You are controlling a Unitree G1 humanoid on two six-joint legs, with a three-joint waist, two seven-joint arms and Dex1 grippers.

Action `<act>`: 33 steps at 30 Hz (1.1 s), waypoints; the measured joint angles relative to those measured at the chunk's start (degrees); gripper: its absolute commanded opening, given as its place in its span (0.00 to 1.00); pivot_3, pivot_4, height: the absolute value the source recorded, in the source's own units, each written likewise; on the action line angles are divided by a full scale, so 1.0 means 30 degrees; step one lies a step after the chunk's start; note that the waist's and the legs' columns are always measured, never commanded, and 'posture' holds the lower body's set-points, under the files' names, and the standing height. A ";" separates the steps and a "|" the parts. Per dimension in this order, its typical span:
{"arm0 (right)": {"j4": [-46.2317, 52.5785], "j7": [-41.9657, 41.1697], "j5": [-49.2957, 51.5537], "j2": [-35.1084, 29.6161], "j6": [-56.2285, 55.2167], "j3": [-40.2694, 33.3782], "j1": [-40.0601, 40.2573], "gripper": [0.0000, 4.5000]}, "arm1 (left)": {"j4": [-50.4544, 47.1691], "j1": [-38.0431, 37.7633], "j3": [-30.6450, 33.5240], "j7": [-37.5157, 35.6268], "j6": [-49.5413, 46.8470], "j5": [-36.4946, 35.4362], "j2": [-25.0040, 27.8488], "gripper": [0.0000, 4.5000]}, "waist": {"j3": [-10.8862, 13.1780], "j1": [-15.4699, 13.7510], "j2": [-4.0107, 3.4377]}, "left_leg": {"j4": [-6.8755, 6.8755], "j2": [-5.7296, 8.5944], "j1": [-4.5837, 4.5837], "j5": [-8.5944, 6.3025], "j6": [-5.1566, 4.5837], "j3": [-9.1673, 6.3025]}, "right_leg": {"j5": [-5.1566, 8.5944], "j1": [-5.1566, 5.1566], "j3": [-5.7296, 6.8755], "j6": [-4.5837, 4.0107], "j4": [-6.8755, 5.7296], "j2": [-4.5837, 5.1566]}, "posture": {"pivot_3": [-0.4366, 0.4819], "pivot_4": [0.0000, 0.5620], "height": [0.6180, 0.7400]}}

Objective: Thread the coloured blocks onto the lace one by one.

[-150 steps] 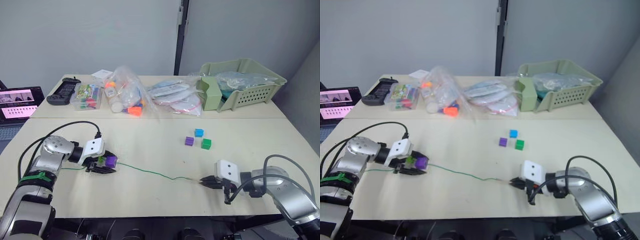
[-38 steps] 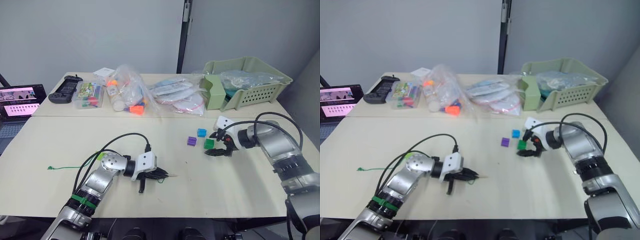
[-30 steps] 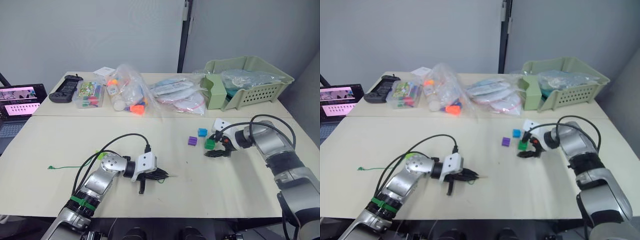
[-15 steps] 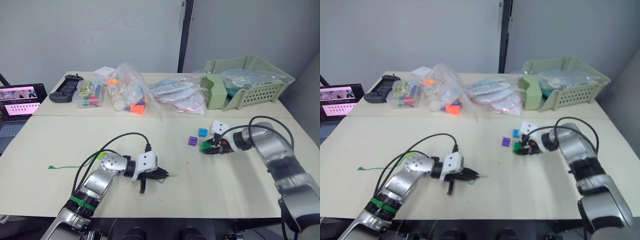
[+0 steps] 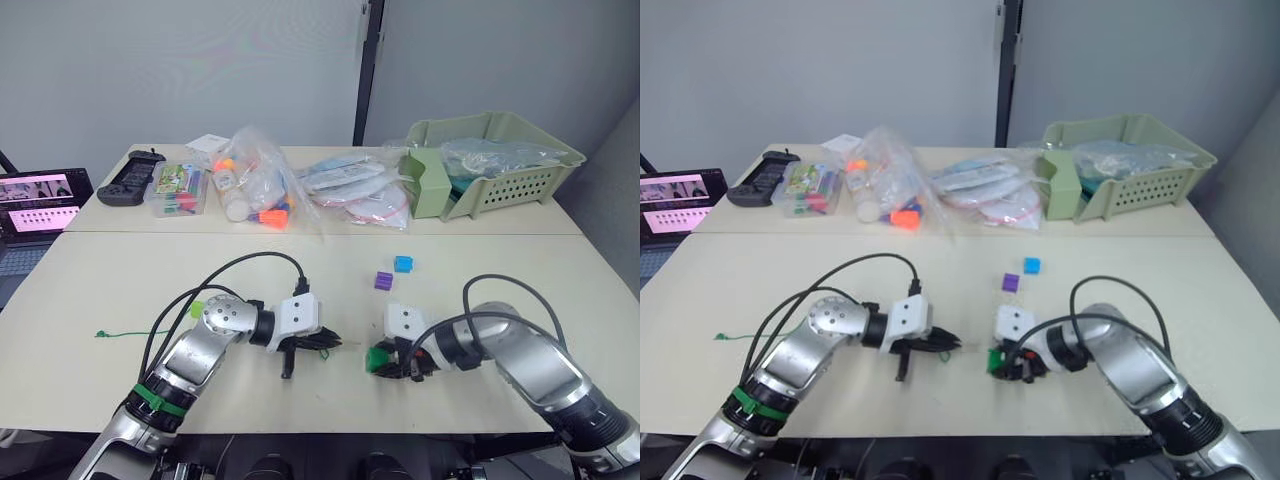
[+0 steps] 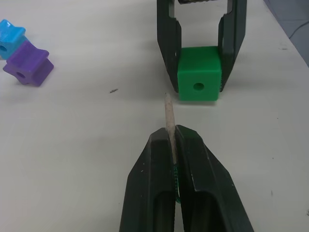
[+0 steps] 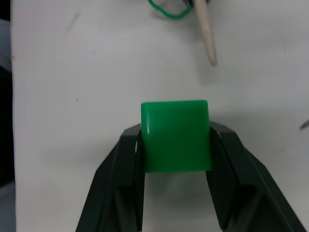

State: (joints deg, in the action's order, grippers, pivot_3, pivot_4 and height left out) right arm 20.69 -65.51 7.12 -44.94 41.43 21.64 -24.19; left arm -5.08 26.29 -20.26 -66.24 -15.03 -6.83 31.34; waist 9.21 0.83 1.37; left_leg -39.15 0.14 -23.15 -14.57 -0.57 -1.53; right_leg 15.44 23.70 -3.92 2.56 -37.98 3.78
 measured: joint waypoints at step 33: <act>-0.0718 0.0235 0.0096 -0.0145 -0.1118 0.0232 0.0043 0.27 | -0.0305 0.0016 -0.1718 0.1037 -0.1335 0.0758 -0.0806 0.00 | 0.0002 -0.0036 0.0006 | -0.0011 -0.0038 0.0158 0.0005 -0.0004 -0.0010 | 0.0006 -0.0225 -0.0002 0.0009 0.0119 -0.0051 | 0.48 0.27 1.00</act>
State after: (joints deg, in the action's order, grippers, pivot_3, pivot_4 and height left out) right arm 18.53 -64.80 7.41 -45.37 38.08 22.33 -24.06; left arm -5.99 26.34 -25.41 -63.13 -19.04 -4.55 28.92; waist 9.21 0.72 1.39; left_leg -39.18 0.02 -22.67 -14.56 -0.59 -1.56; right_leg 15.45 23.02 -3.93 2.59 -37.63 3.62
